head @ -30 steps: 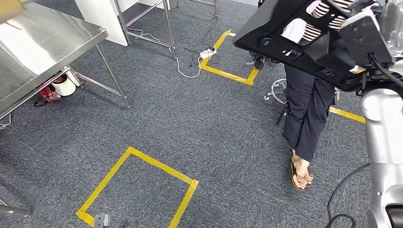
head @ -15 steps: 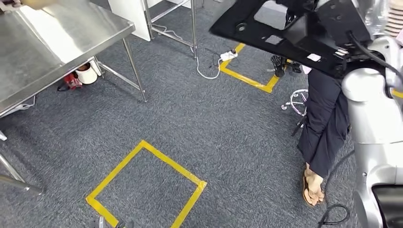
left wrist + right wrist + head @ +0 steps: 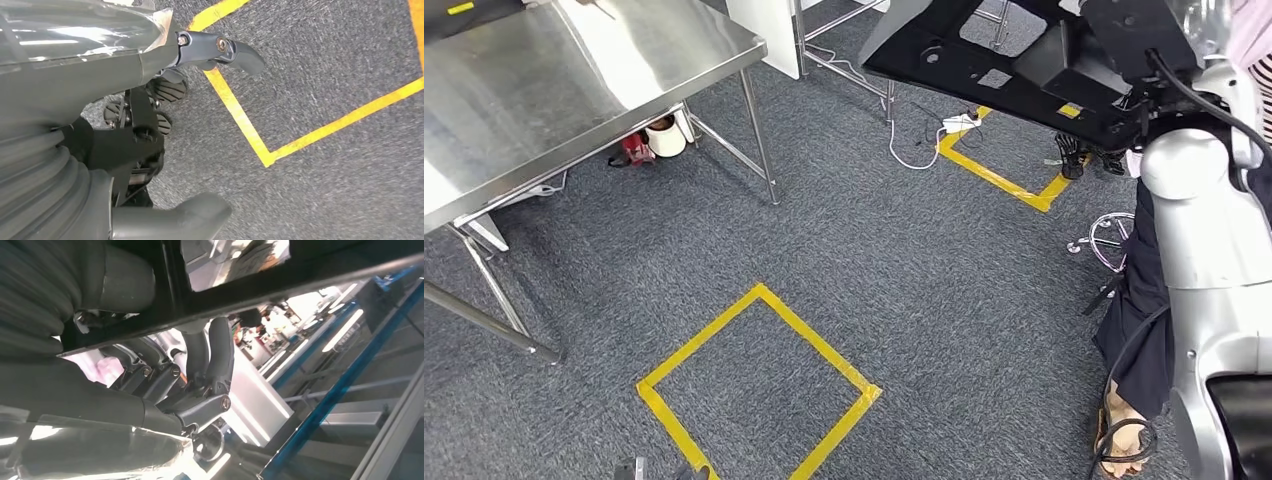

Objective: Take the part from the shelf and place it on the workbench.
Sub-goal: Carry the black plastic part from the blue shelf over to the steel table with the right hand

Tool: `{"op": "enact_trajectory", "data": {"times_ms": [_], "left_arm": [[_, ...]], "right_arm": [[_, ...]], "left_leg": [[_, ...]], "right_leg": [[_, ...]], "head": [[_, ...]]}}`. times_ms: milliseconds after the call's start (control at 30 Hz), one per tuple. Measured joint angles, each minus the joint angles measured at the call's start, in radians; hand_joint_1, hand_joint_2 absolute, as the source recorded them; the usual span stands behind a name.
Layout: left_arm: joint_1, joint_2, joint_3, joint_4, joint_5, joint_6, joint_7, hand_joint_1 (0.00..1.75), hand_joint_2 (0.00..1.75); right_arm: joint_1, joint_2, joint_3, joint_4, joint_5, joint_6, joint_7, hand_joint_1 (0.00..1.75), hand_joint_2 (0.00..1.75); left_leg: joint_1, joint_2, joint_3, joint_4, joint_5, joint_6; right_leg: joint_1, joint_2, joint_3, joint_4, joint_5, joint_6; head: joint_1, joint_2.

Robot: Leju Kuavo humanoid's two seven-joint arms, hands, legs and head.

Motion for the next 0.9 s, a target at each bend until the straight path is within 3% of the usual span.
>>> {"op": "enact_trajectory", "data": {"times_ms": [67, 133, 167, 200, 267, 333, 400, 467, 500, 567, 633, 667, 700, 767, 833, 900], "left_arm": [[-0.001, 0.000, 0.000, 0.000, 0.001, -0.002, 0.000, 0.00, 1.75], [-0.001, 0.001, 0.000, 0.000, 0.001, -0.002, 0.000, 0.00, 1.75], [0.000, 0.001, 0.000, 0.000, 0.001, -0.002, 0.000, 0.00, 1.75], [-0.001, 0.001, 0.000, 0.000, 0.001, -0.002, 0.000, 0.00, 1.75], [-0.003, 0.003, 0.000, 0.000, 0.001, -0.002, 0.000, 0.00, 1.75], [-0.005, 0.005, 0.000, 0.000, 0.001, -0.002, 0.001, 0.00, 1.75], [-0.006, 0.006, 0.000, 0.000, 0.001, -0.002, 0.001, 0.00, 1.75], [-0.005, 0.005, 0.000, 0.000, 0.001, -0.002, 0.001, 0.00, 1.75], [-0.006, 0.004, 0.000, 0.000, 0.001, -0.002, 0.001, 0.00, 1.75], [-0.009, 0.003, 0.000, 0.000, 0.004, -0.002, 0.002, 0.00, 1.75], [-0.008, 0.002, 0.000, 0.000, 0.008, -0.002, 0.002, 0.00, 1.75], [-0.007, 0.001, 0.000, 0.000, 0.010, -0.002, 0.001, 0.00, 1.75], [-0.005, 0.000, 0.001, 0.000, 0.010, -0.002, 0.000, 0.00, 1.75], [-0.005, 0.000, 0.001, 0.000, 0.010, -0.003, -0.004, 0.00, 1.75], [-0.003, -0.001, 0.000, 0.000, 0.005, -0.003, -0.010, 0.00, 1.75], [0.000, 0.000, -0.001, 0.000, -0.001, -0.003, -0.016, 0.00, 1.75]], "right_arm": [[-0.003, -0.001, 0.003, 0.000, -0.005, 0.000, 0.000, 1.75, 1.75], [-0.004, -0.001, 0.006, -0.002, -0.007, 0.000, 0.002, 1.75, 1.75], [-0.004, -0.001, 0.008, -0.004, -0.007, 0.000, 0.004, 1.75, 1.75], [-0.006, 0.000, 0.009, -0.008, -0.007, 0.000, 0.007, 1.75, 1.75], [-0.015, -0.001, 0.012, -0.014, -0.007, 0.002, 0.012, 1.75, 1.75], [-0.026, -0.001, 0.014, -0.017, -0.007, 0.004, 0.015, 1.75, 1.75], [-0.032, -0.001, 0.017, -0.018, -0.007, 0.006, 0.017, 1.75, 1.75], [-0.034, -0.001, 0.020, -0.021, -0.006, 0.007, 0.017, 1.75, 1.75], [-0.037, -0.002, 0.020, -0.022, -0.006, 0.007, 0.017, 1.75, 1.75], [-0.039, -0.005, 0.022, -0.023, -0.006, 0.008, 0.018, 1.75, 1.75], [-0.038, -0.005, 0.027, -0.022, -0.008, 0.010, 0.019, 1.75, 1.75], [-0.038, -0.003, 0.030, -0.022, -0.008, 0.011, 0.020, 1.75, 1.75], [-0.039, -0.001, 0.031, -0.022, -0.010, 0.009, 0.020, 1.75, 1.75], [-0.040, 0.003, 0.032, -0.022, -0.020, 0.002, 0.020, 1.75, 1.75], [-0.037, 0.006, 0.030, -0.023, -0.040, -0.007, 0.017, 1.75, 1.75], [-0.029, 0.007, 0.028, -0.023, -0.057, -0.013, 0.014, 1.75, 1.75]], "left_leg": [[0.005, 0.046, -0.063, 0.125, -0.057, -0.011], [0.009, 0.058, -0.108, 0.205, -0.073, -0.014], [0.009, 0.060, -0.104, 0.191, -0.055, -0.012], [0.008, 0.064, -0.081, 0.143, -0.025, -0.008], [-0.002, 0.101, -0.013, 0.010, 0.029, 0.009], [-0.015, 0.127, 0.022, -0.058, 0.042, 0.021], [-0.017, 0.110, 0.027, -0.068, 0.040, 0.026], [-0.011, 0.090, 0.039, -0.083, 0.047, 0.034], [-0.008, 0.080, 0.044, -0.089, 0.051, 0.038], [-0.005, 0.060, 0.047, -0.093, 0.054, 0.043], [-0.004, 0.039, 0.047, -0.092, 0.054, 0.044], [-0.004, 0.030, 0.048, -0.091, 0.054, 0.043], [-0.003, 0.021, 0.048, -0.089, 0.053, 0.042], [-0.003, 0.006, 0.046, -0.080, 0.047, 0.034], [-0.006, -0.004, 0.042, -0.071, 0.041, 0.026], [-0.008, -0.006, 0.040, -0.068, 0.039, 0.032]], "right_leg": [[0.005, -0.015, 0.001, 0.000, -0.002, -0.007], [0.008, -0.032, 0.002, 0.000, -0.004, -0.010], [0.010, -0.041, 0.003, 0.000, -0.006, -0.012], [0.011, -0.049, 0.005, 0.000, -0.007, -0.013], [0.017, -0.064, 0.009, 0.000, -0.011, -0.012], [0.023, -0.079, 0.012, -0.001, -0.016, -0.007], [0.027, -0.096, 0.019, -0.006, -0.020, 0.001], [0.027, -0.079, 0.016, 0.013, -0.035, 0.006], [0.026, -0.058, 0.001, 0.049, -0.053, 0.005], [0.022, -0.022, -0.057, 0.172, -0.104, -0.001], [0.020, -0.014, -0.111, 0.266, -0.128, 0.003], [0.020, -0.013, -0.116, 0.263, -0.118, 0.010], [0.018, -0.013, -0.103, 0.222, -0.094, 0.020], [0.013, -0.010, -0.047, 0.086, -0.033, 0.036], [0.010, -0.005, -0.009, 0.004, -0.002, 0.033], [0.011, -0.004, -0.003, -0.005, 0.001, 0.024]], "head": [[-0.006, 0.000], [-0.006, 0.000], [-0.007, 0.000], [-0.007, 0.000], [-0.006, 0.000], [-0.006, 0.000], [-0.005, 0.000], [-0.004, 0.000], [-0.003, 0.000], [0.000, 0.000], [0.002, 0.000], [0.003, 0.000], [0.003, 0.000], [0.004, 0.000], [0.003, 0.000], [0.002, 0.000]]}}
